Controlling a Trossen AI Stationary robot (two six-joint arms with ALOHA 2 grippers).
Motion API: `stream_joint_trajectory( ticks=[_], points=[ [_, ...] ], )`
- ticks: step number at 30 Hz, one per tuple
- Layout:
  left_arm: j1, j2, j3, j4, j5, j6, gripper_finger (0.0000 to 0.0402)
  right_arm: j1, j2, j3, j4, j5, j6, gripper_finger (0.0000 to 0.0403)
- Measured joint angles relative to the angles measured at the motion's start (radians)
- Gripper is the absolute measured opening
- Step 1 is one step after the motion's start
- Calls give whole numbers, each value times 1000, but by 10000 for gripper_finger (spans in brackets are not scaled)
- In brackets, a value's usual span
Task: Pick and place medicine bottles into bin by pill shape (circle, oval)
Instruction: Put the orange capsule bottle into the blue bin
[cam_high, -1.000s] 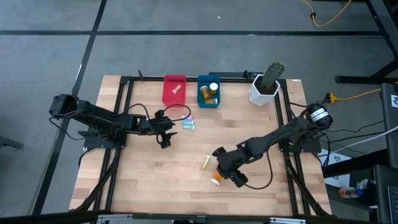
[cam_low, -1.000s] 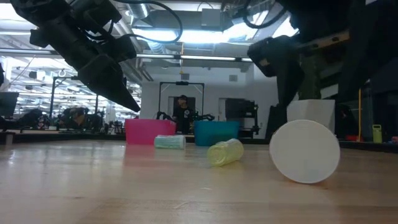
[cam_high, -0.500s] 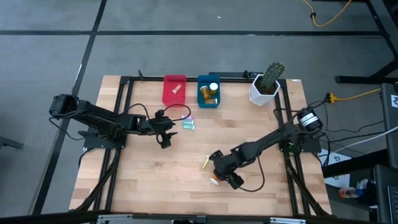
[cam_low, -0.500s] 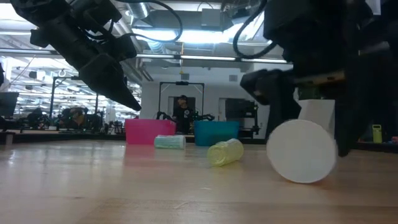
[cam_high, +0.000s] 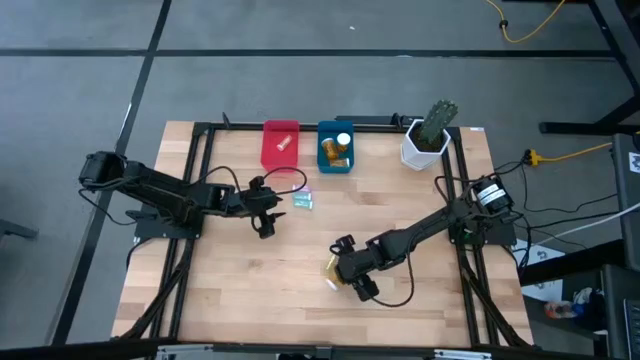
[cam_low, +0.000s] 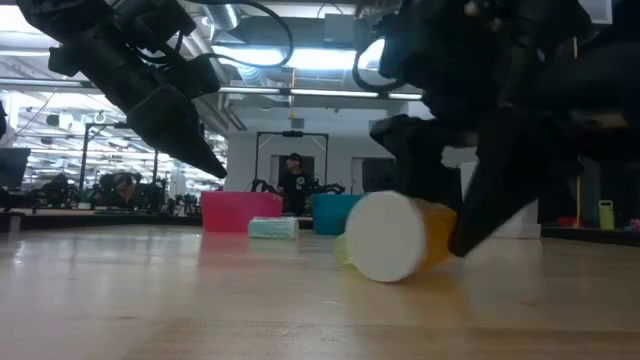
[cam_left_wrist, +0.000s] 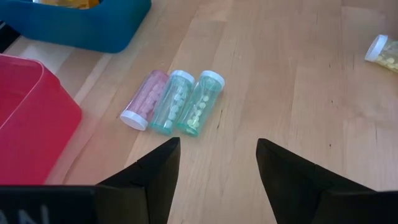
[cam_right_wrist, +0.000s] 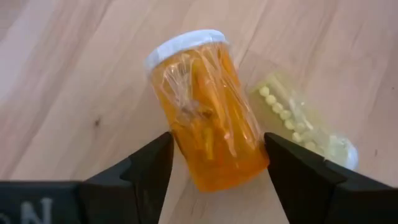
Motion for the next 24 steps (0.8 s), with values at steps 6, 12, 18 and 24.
stream_joint_trajectory(
  ticks=[6,12,18,24],
  points=[
    [0,0,0,0,0,0,206,-14,-1,55,-73,5,22,200],
    [0,0,0,0,0,0,206,-27,-1,104,-141,241,20,180],
    [0,0,0,0,0,0,206,-55,-2,208,-329,539,36,186],
    [0,0,0,0,0,0,206,-146,-3,287,-495,797,94,180]
  ],
)
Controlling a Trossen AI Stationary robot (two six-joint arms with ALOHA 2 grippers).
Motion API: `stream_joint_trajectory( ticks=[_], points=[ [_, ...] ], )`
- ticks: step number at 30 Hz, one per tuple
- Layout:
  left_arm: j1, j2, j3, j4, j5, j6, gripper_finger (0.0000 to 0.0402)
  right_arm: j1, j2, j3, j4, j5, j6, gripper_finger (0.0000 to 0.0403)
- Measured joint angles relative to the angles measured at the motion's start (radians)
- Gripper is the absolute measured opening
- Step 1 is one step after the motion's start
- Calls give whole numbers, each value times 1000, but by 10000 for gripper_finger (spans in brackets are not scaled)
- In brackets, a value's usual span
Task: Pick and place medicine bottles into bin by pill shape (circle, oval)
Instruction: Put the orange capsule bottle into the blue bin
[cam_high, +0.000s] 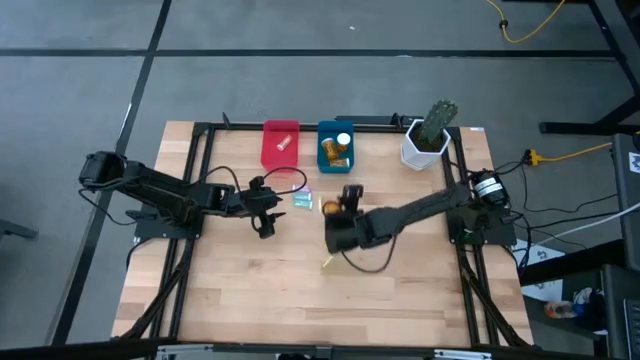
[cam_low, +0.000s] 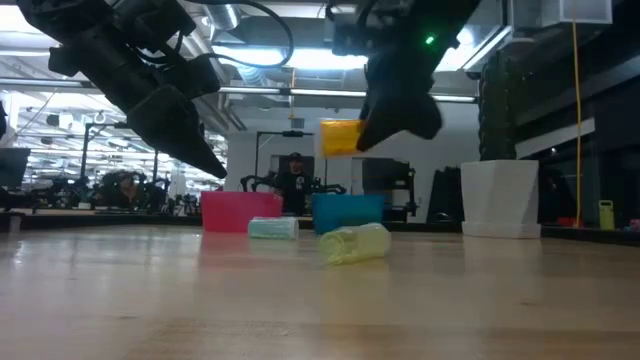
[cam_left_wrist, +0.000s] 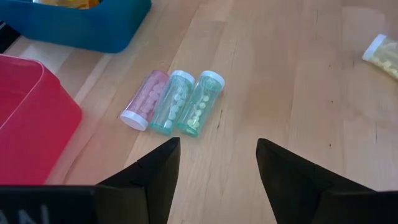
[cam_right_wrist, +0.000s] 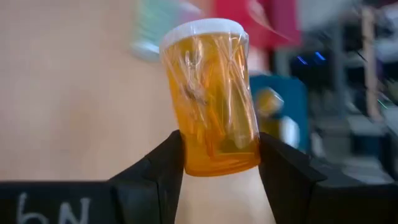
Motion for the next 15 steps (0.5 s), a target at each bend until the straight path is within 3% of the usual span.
stream_joint_trajectory(
  ticks=[11,15],
  points=[
    [0,0,0,-1,0,5,206,-300,-1,-10,-50,44,-52,181],
    [0,0,0,-1,0,23,206,-438,-2,-10,15,-58,-125,180]
  ],
)
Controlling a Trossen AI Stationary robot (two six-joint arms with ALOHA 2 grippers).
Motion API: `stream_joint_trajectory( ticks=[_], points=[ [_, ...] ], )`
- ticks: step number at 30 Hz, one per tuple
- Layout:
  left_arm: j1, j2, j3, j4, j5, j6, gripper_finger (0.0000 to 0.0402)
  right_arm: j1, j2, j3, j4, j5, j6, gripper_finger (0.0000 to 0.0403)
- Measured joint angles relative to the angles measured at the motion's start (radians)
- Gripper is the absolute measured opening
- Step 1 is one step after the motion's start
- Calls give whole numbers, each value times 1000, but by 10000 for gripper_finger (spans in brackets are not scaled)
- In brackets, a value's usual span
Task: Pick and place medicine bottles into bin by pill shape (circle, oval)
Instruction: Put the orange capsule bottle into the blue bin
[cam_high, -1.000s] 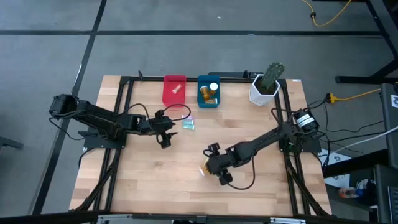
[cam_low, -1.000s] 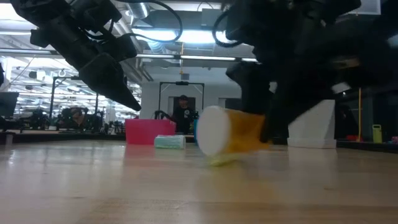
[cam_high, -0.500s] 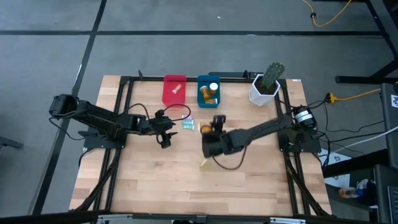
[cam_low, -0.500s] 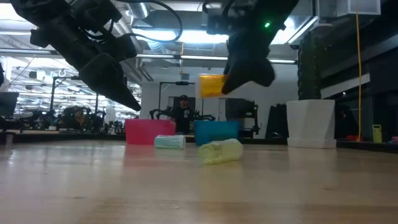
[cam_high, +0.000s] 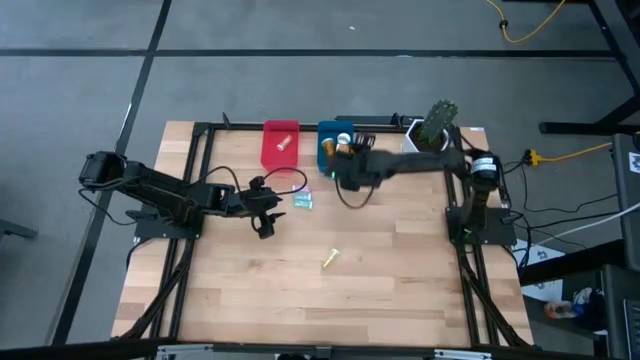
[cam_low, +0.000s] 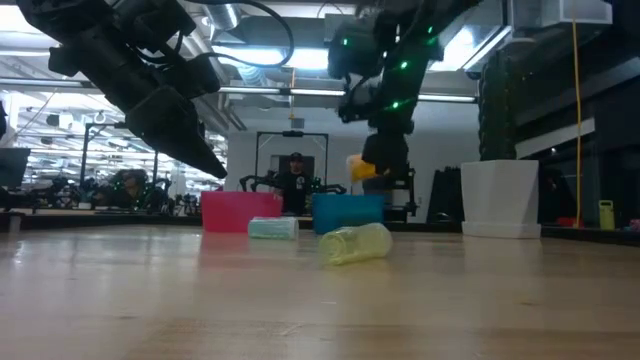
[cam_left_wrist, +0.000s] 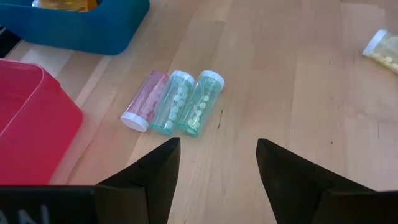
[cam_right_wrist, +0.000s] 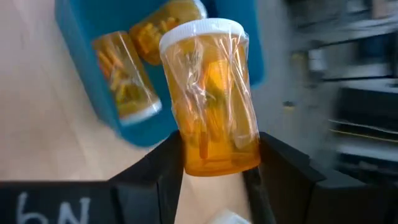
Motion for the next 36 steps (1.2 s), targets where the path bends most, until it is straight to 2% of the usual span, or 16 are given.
stream_joint_trajectory(
  ticks=[3,6,22,24,36],
  points=[
    [0,0,0,0,0,0,206,-71,0,0,100,-198,-70,181],
    [0,0,0,0,0,0,206,-115,0,0,175,-331,-127,185],
    [0,0,0,0,0,2,206,-260,0,0,207,-662,-74,187],
    [0,0,0,0,0,2,206,-277,0,0,207,-688,-68,187],
    [0,0,0,0,0,1,206,-298,0,0,203,-691,-55,188]
  ],
)
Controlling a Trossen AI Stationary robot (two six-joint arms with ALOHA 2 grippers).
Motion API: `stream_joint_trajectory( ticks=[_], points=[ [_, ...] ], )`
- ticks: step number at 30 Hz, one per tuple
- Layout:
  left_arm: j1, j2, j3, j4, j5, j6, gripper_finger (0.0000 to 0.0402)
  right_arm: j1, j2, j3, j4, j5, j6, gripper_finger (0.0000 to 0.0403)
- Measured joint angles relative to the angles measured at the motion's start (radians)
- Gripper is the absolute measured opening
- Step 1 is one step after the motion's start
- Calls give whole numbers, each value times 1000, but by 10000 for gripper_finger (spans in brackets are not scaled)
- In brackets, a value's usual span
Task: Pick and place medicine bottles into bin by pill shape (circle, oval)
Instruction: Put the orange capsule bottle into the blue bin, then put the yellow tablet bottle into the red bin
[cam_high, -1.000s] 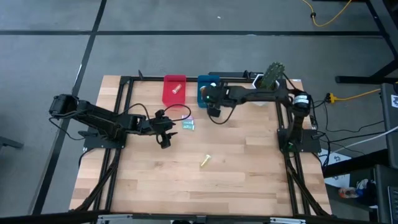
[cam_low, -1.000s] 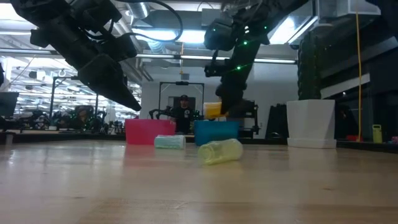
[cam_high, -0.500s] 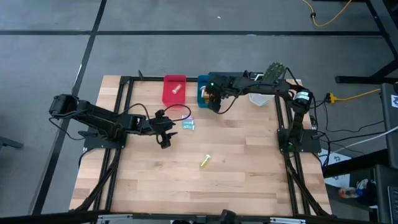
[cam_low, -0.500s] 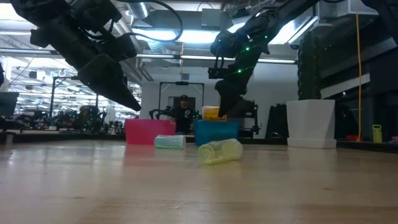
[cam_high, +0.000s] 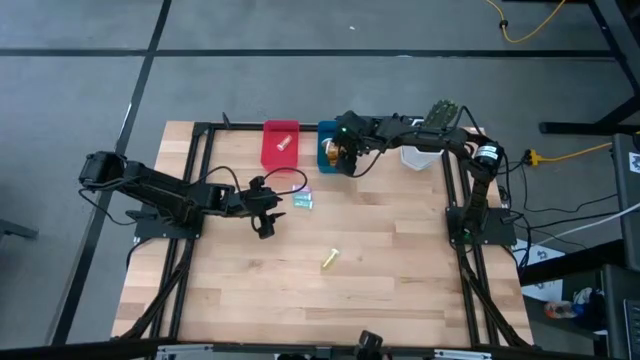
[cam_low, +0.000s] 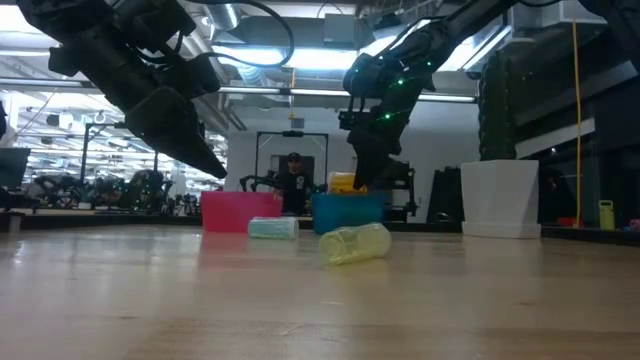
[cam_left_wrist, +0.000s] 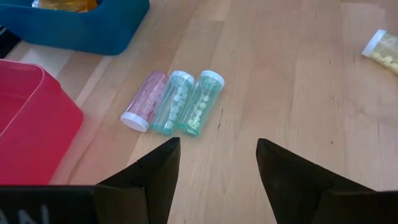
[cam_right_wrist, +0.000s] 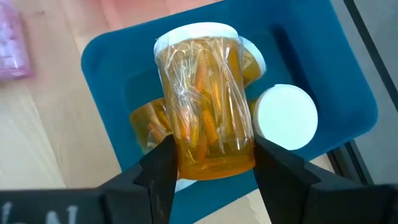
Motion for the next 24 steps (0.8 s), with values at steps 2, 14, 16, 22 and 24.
stream_joint_trajectory(
  ticks=[2,14,16,22,24],
  points=[
    [0,0,0,0,0,0,206,0,0,0,0,0,0,192],
    [0,0,0,0,0,0,206,-1,0,0,0,1,0,225],
    [0,0,0,0,0,0,206,-1,0,0,1,1,0,224],
    [0,0,0,0,0,-1,206,-1,0,0,-3,1,0,222],
    [0,0,0,0,0,-1,206,0,0,0,-11,0,10,224]
  ],
)
